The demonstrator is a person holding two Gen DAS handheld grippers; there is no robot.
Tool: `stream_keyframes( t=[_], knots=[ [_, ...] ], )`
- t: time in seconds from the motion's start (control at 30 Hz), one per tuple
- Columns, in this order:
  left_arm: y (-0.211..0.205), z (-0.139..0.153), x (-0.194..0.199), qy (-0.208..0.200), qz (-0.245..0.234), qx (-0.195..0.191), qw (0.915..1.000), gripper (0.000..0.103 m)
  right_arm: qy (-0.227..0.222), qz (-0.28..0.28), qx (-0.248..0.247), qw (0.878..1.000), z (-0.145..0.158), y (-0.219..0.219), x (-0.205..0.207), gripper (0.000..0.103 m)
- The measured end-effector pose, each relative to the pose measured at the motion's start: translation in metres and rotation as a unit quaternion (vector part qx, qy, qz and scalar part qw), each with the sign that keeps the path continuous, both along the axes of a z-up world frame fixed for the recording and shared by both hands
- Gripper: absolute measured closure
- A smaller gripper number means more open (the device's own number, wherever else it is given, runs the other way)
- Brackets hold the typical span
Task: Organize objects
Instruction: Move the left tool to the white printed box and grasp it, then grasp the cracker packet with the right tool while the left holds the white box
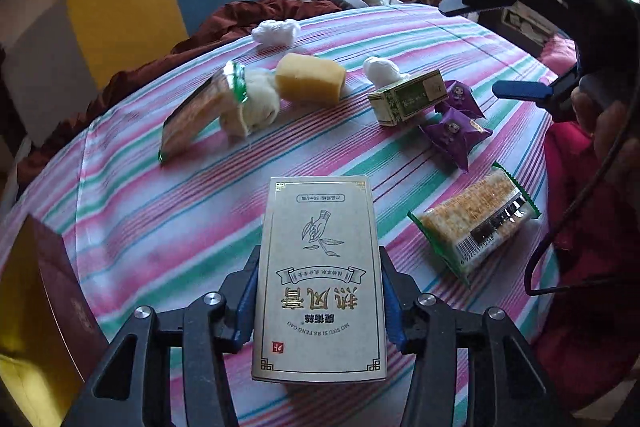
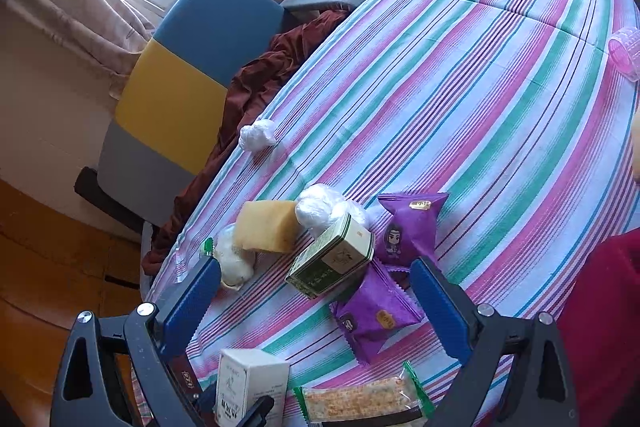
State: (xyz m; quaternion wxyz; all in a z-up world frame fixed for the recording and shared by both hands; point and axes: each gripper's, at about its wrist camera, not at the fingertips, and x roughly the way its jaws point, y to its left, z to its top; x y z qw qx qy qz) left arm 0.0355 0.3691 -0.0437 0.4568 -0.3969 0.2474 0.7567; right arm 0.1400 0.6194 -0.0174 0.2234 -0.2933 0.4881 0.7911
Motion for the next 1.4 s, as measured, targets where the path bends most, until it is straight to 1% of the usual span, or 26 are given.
stream_keyframes(
  t=[0.07,0.1,0.17,0.23,0.3,0.37,0.47,0.5,0.57,0.6,0.63,0.67,0.7,0.77,0.83,0.9,0.97,1.0,1.07,1.13,1.2,1.27,1.3,1.33,1.37,1.4],
  knots=[
    [-0.009,-0.002,-0.001,-0.016,0.022,0.018,0.9995,0.052,-0.009,0.008,0.005,1.000,0.000,-0.002,-0.003,0.006],
    [-0.010,-0.002,-0.001,-0.013,0.024,0.022,0.9994,0.052,-0.014,0.015,0.007,1.000,0.000,-0.003,-0.006,0.006],
    [-0.012,-0.002,0.004,-0.004,0.028,0.025,0.9993,0.052,-0.018,0.030,0.002,0.999,-0.002,-0.005,-0.010,0.006],
    [-0.017,-0.001,0.006,-0.008,0.034,0.023,0.9991,0.052,-0.021,0.046,-0.006,0.999,-0.004,-0.006,-0.014,0.006],
    [-0.023,-0.001,0.006,-0.014,0.038,0.024,0.9989,0.052,-0.035,0.073,-0.008,0.997,-0.004,-0.010,-0.020,0.006],
    [-0.031,-0.001,0.008,-0.014,0.037,0.024,0.9989,0.052,-0.062,0.115,-0.002,0.991,-0.003,-0.018,-0.030,0.006],
    [-0.042,-0.001,0.012,-0.020,0.031,0.029,0.9989,0.052,-0.112,0.197,0.030,0.973,0.001,-0.038,-0.046,0.006],
    [-0.044,0.000,0.015,-0.017,0.029,0.029,0.9990,0.052,-0.129,0.236,0.039,0.962,0.003,-0.047,-0.051,0.006],
    [-0.050,0.000,0.021,-0.013,0.023,0.030,0.9992,0.052,-0.175,0.309,0.074,0.932,0.005,-0.067,-0.060,0.006],
    [-0.053,0.001,0.022,-0.013,0.020,0.031,0.9992,0.052,-0.199,0.343,0.095,0.913,0.005,-0.076,-0.063,0.006],
    [-0.055,0.001,0.025,-0.015,0.017,0.033,0.9992,0.052,-0.222,0.383,0.113,0.890,0.003,-0.087,-0.065,0.006],
    [-0.058,0.002,0.027,-0.017,0.015,0.036,0.9991,0.052,-0.247,0.421,0.131,0.863,-0.001,-0.099,-0.066,0.006],
    [-0.061,0.004,0.028,-0.019,0.013,0.037,0.9990,0.052,-0.270,0.443,0.151,0.842,-0.004,-0.107,-0.067,0.006],
    [-0.066,0.005,0.032,-0.025,0.007,0.040,0.9989,0.052,-0.296,0.480,0.171,0.808,-0.010,-0.119,-0.067,0.006],
    [-0.071,0.005,0.035,-0.025,0.004,0.039,0.9989,0.052,-0.310,0.513,0.177,0.780,-0.018,-0.129,-0.068,0.006],
    [-0.076,0.005,0.037,-0.028,0.003,0.041,0.9988,0.052,-0.329,0.530,0.197,0.756,-0.025,-0.137,-0.071,0.006],
    [-0.081,0.007,0.039,-0.029,0.003,0.042,0.9987,0.052,-0.345,0.544,0.203,0.738,-0.035,-0.142,-0.074,0.006],
    [-0.082,0.008,0.039,-0.029,0.003,0.044,0.9986,0.052,-0.353,0.548,0.202,0.731,-0.041,-0.143,-0.076,0.006],
    [-0.086,0.012,0.040,-0.029,0.002,0.050,0.9983,0.052,-0.372,0.545,0.210,0.721,-0.051,-0.143,-0.079,0.006],
    [-0.088,0.015,0.040,-0.028,0.002,0.054,0.9981,0.052,-0.382,0.542,0.209,0.719,-0.058,-0.142,-0.081,0.007],
    [-0.090,0.017,0.041,-0.029,0.000,0.059,0.9978,0.052,-0.384,0.537,0.208,0.722,-0.060,-0.139,-0.082,0.016],
    [-0.090,0.018,0.042,-0.030,0.000,0.061,0.9977,0.052,-0.373,0.528,0.207,0.734,-0.058,-0.137,-0.082,0.037],
    [-0.090,0.019,0.042,-0.029,0.000,0.062,0.9976,0.052,-0.366,0.528,0.205,0.738,-0.056,-0.138,-0.081,0.043],
    [-0.090,0.020,0.042,-0.029,0.000,0.064,0.9975,0.052,-0.360,0.529,0.205,0.740,-0.054,-0.139,-0.080,0.053],
    [-0.091,0.021,0.042,-0.030,0.002,0.066,0.9974,0.052,-0.357,0.526,0.206,0.744,-0.053,-0.140,-0.080,0.057],
    [-0.091,0.021,0.042,-0.032,0.003,0.067,0.9972,0.052,-0.355,0.523,0.208,0.747,-0.052,-0.142,-0.080,0.058]
  ],
)
